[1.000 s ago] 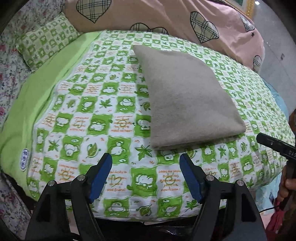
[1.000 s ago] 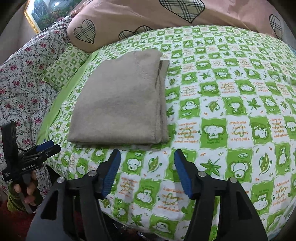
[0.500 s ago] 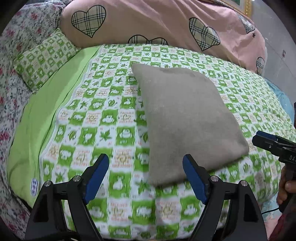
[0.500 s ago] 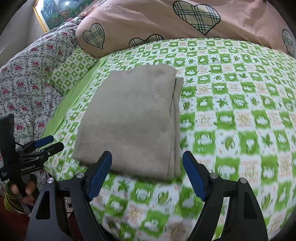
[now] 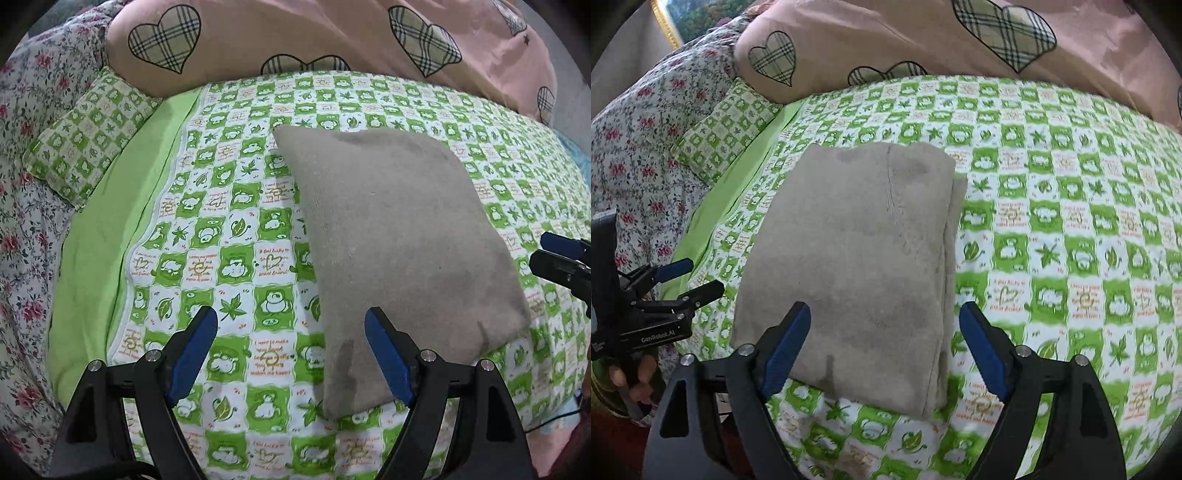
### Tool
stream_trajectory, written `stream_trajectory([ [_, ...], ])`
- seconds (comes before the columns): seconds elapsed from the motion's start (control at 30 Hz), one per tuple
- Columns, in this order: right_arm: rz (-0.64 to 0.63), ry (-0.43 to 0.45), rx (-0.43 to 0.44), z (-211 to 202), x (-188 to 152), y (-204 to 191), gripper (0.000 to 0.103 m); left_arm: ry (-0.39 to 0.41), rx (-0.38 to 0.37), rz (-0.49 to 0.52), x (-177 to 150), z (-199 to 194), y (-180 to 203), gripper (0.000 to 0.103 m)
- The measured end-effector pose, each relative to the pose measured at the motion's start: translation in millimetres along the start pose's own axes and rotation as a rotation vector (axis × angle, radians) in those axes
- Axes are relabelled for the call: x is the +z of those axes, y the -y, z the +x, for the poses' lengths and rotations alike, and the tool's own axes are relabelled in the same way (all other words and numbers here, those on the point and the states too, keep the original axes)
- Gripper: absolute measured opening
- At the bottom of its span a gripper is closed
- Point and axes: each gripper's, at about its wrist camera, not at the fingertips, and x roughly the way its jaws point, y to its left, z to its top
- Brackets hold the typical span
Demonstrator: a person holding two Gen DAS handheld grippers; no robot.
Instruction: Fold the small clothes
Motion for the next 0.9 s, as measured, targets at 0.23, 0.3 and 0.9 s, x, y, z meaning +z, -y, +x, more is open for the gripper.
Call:
stream_trajectory([
  [0.23,-0.006,0.014,0.018,13.7,-9.5,7.0,0.085,0.040,0.013,-0.067,-13.5,11.1,3.8,0.082],
  [0.3,-0.001,0.032,0.023,12.3,-14.0,6.7,0.085,0.046,0.022,-0.061,-17.1,10.2,5.9,0.082],
  [0.9,-0.002,0.055,-0.001,12.5,-33.0,-7.5,0.090,0.083,-0.010,-0.080,-17.4,3.7,9.3,0.083],
])
